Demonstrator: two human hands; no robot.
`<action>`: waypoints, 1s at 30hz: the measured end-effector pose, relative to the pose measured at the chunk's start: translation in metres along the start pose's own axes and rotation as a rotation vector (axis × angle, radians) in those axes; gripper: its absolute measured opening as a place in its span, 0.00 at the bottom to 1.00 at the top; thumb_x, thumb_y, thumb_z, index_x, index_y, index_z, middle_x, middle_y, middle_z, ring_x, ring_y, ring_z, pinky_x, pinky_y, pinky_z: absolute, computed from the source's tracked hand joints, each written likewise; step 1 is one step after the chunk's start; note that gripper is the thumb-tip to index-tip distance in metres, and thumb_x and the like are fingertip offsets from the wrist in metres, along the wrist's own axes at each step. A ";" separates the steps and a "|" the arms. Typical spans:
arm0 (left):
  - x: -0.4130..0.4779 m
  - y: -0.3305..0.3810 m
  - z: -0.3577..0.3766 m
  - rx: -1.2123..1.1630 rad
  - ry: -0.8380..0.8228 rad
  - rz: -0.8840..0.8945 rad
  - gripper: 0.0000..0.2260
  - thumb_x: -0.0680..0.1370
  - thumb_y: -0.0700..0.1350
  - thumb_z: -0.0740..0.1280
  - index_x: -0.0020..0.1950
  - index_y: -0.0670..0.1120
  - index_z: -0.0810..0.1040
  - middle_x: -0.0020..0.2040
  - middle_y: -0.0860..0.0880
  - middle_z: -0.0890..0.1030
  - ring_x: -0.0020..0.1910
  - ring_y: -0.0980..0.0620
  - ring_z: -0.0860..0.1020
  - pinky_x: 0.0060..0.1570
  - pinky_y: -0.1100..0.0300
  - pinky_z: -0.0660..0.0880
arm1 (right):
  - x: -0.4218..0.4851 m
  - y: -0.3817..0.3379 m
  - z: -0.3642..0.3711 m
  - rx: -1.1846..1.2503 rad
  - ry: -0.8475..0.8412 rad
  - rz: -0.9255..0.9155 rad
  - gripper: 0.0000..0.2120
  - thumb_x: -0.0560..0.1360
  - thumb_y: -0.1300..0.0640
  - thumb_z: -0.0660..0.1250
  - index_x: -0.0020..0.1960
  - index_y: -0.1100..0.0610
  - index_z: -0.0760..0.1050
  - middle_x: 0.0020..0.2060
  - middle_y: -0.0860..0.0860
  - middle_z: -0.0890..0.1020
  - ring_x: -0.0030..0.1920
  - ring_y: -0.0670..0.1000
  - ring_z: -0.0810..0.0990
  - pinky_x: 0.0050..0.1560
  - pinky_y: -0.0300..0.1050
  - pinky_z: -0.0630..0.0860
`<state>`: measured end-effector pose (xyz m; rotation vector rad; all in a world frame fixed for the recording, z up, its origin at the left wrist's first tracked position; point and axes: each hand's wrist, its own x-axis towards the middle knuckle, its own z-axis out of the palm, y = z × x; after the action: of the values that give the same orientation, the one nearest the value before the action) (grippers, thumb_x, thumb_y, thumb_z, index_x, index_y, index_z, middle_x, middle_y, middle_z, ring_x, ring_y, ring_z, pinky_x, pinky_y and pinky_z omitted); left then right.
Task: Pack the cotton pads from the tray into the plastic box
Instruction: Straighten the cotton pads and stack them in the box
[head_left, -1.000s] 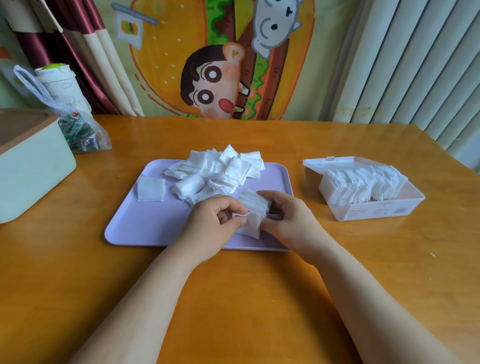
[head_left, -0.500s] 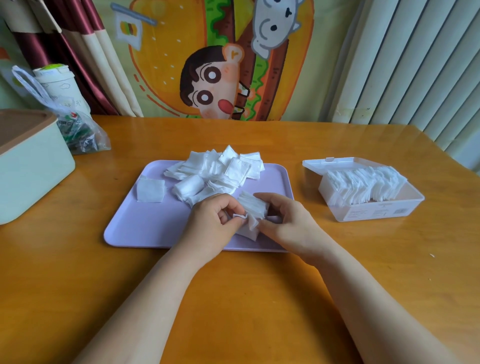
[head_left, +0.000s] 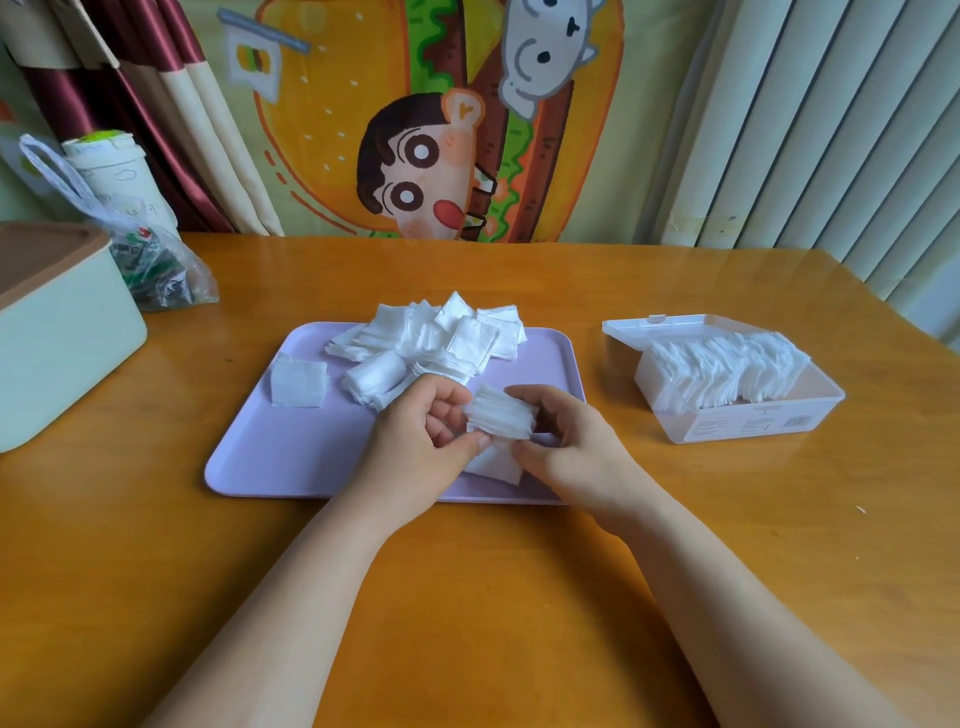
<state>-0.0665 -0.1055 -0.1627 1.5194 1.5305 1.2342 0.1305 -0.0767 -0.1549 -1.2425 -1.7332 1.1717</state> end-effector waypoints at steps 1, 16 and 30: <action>0.000 0.000 -0.001 0.005 -0.024 -0.008 0.21 0.73 0.43 0.80 0.61 0.57 0.78 0.52 0.53 0.81 0.43 0.55 0.80 0.49 0.60 0.80 | 0.000 0.000 -0.001 0.021 -0.014 0.015 0.23 0.77 0.70 0.67 0.67 0.50 0.78 0.55 0.52 0.85 0.49 0.46 0.84 0.47 0.44 0.80; 0.004 0.025 -0.009 -0.337 -0.100 -0.142 0.23 0.76 0.41 0.78 0.69 0.52 0.79 0.61 0.48 0.85 0.63 0.48 0.82 0.64 0.55 0.79 | 0.001 -0.026 -0.010 0.462 0.023 0.069 0.16 0.85 0.59 0.66 0.72 0.56 0.76 0.61 0.56 0.85 0.61 0.54 0.85 0.60 0.50 0.83; 0.007 0.096 0.086 -0.158 -0.198 -0.003 0.14 0.87 0.54 0.57 0.73 0.59 0.71 0.63 0.55 0.83 0.57 0.59 0.83 0.55 0.57 0.80 | -0.020 -0.040 -0.060 0.065 0.217 -0.004 0.33 0.87 0.41 0.53 0.86 0.53 0.49 0.82 0.53 0.62 0.81 0.52 0.64 0.79 0.57 0.66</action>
<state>0.0476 -0.0939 -0.1035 1.4870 1.2765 1.1378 0.1772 -0.0844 -0.0971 -1.2762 -1.5257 1.0412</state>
